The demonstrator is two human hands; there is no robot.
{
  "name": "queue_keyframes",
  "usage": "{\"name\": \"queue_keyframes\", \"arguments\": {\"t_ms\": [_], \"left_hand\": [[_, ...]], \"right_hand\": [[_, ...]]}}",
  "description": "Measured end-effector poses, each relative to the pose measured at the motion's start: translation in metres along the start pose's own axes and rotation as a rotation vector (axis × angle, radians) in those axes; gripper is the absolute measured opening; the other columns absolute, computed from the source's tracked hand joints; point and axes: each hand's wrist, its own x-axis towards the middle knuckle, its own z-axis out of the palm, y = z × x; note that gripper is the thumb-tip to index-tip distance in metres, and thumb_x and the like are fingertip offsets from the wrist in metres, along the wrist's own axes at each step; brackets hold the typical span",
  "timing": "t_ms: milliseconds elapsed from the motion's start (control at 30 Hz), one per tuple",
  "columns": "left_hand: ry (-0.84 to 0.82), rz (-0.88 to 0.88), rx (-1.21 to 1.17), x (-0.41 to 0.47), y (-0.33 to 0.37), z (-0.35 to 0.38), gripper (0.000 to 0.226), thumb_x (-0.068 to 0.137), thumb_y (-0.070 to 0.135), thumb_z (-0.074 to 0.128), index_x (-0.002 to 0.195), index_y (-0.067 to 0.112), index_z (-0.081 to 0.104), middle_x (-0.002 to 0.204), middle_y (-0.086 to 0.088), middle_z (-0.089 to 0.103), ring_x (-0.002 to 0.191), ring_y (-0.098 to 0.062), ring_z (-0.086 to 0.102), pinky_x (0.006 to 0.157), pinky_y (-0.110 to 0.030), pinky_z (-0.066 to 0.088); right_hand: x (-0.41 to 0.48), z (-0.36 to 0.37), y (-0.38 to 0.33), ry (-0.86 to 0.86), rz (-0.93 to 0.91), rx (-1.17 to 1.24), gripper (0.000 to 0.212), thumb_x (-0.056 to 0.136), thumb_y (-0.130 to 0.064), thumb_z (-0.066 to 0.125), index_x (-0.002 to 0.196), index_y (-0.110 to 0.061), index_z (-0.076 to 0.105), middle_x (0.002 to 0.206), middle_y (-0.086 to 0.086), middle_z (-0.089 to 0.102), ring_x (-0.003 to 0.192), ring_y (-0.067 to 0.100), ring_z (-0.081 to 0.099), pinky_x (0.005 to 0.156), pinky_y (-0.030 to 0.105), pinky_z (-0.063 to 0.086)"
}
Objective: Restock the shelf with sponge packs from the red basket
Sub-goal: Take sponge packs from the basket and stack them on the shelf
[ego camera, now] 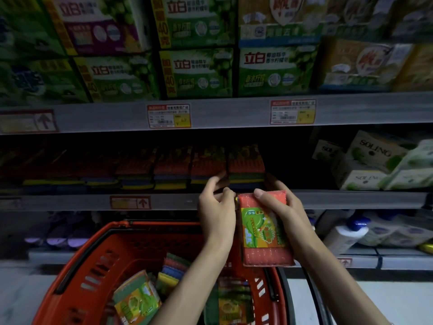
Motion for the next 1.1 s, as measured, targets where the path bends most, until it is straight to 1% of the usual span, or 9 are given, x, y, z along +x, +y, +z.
{"name": "queue_keyframes", "arguments": {"t_ms": [100, 200, 267, 400, 633, 767, 833, 967, 1100], "left_hand": [[-0.007, -0.007, 0.013, 0.001, -0.002, -0.001, 0.029, 0.100, 0.015, 0.057, 0.126, 0.024, 0.065, 0.102, -0.002, 0.075, 0.083, -0.007, 0.073, 0.074, -0.033, 0.063], [-0.010, -0.018, 0.004, 0.001, -0.003, -0.005, 0.030, 0.101, 0.016, 0.058, 0.129, 0.023, 0.063, 0.102, 0.002, 0.074, 0.084, -0.005, 0.073, 0.067, -0.020, 0.058], [-0.020, -0.021, -0.008, 0.000, -0.002, -0.008, 0.029, 0.100, 0.014, 0.060, 0.127, 0.024, 0.064, 0.100, 0.005, 0.073, 0.086, -0.007, 0.073, 0.066, -0.017, 0.056], [-0.058, 0.004, 0.023, 0.000, -0.003, -0.016, 0.025, 0.098, 0.009, 0.063, 0.117, 0.025, 0.067, 0.102, 0.007, 0.072, 0.093, -0.010, 0.073, 0.071, -0.016, 0.056], [-0.106, 0.035, 0.098, -0.009, 0.002, -0.031, 0.024, 0.097, 0.009, 0.064, 0.109, 0.028, 0.071, 0.102, 0.008, 0.073, 0.094, -0.006, 0.071, 0.074, -0.013, 0.054], [-0.207, 0.043, 0.118, -0.022, 0.010, -0.038, 0.015, 0.098, 0.020, 0.065, 0.105, 0.031, 0.072, 0.101, 0.008, 0.074, 0.094, -0.005, 0.071, 0.076, -0.013, 0.054], [-0.280, 0.028, 0.121, -0.033, 0.015, -0.040, 0.012, 0.099, 0.032, 0.063, 0.107, 0.032, 0.072, 0.103, 0.010, 0.074, 0.096, -0.003, 0.070, 0.076, -0.011, 0.052], [-0.501, -0.082, 0.058, -0.056, 0.022, -0.045, 0.039, 0.091, 0.060, 0.059, 0.120, 0.035, 0.067, 0.114, 0.011, 0.074, 0.103, 0.000, 0.070, 0.079, -0.018, 0.056], [-0.723, -0.206, 0.053, -0.074, 0.020, -0.046, 0.073, 0.076, 0.065, 0.075, 0.140, 0.042, 0.049, 0.127, 0.009, 0.067, 0.106, -0.004, 0.071, 0.085, -0.023, 0.058]], "right_hand": [[0.001, 0.001, 0.001, -0.010, -0.002, -0.012, 0.042, 0.076, -0.039, 0.078, 0.116, -0.036, 0.067, 0.100, 0.011, 0.077, 0.085, 0.032, 0.077, 0.072, 0.038, 0.062], [0.001, 0.001, 0.000, -0.010, -0.002, -0.024, 0.040, 0.074, -0.040, 0.078, 0.111, -0.041, 0.065, 0.099, 0.010, 0.078, 0.084, 0.031, 0.077, 0.071, 0.036, 0.062], [0.001, -0.001, 0.001, -0.034, 0.004, -0.025, 0.042, 0.074, -0.040, 0.077, 0.114, -0.041, 0.063, 0.096, 0.008, 0.078, 0.082, 0.029, 0.077, 0.067, 0.032, 0.061], [-0.002, -0.001, 0.000, -0.033, 0.002, -0.012, 0.034, 0.073, -0.038, 0.076, 0.101, -0.047, 0.060, 0.092, -0.003, 0.079, 0.079, 0.023, 0.077, 0.062, 0.023, 0.058], [-0.006, -0.007, 0.004, 0.006, 0.000, -0.018, 0.082, 0.070, -0.045, 0.081, 0.144, -0.032, 0.047, 0.108, 0.001, 0.077, 0.089, 0.022, 0.078, 0.069, 0.029, 0.059], [-0.015, -0.012, -0.003, 0.032, -0.023, -0.024, 0.070, 0.072, -0.047, 0.079, 0.137, -0.034, 0.057, 0.121, -0.004, 0.071, 0.095, 0.019, 0.076, 0.077, 0.034, 0.060], [-0.020, -0.015, -0.005, 0.051, 0.002, 0.015, 0.058, 0.074, -0.044, 0.081, 0.128, -0.032, 0.064, 0.118, 0.004, 0.074, 0.095, 0.024, 0.077, 0.079, 0.038, 0.061], [-0.030, -0.022, -0.006, 0.114, 0.064, 0.114, 0.044, 0.081, -0.043, 0.078, 0.117, -0.020, 0.071, 0.108, 0.019, 0.076, 0.091, 0.032, 0.076, 0.080, 0.043, 0.061], [-0.039, -0.021, -0.003, 0.125, 0.125, 0.239, 0.070, 0.079, -0.055, 0.080, 0.122, -0.001, 0.066, 0.113, 0.030, 0.071, 0.103, 0.047, 0.070, 0.096, 0.060, 0.055]]}}
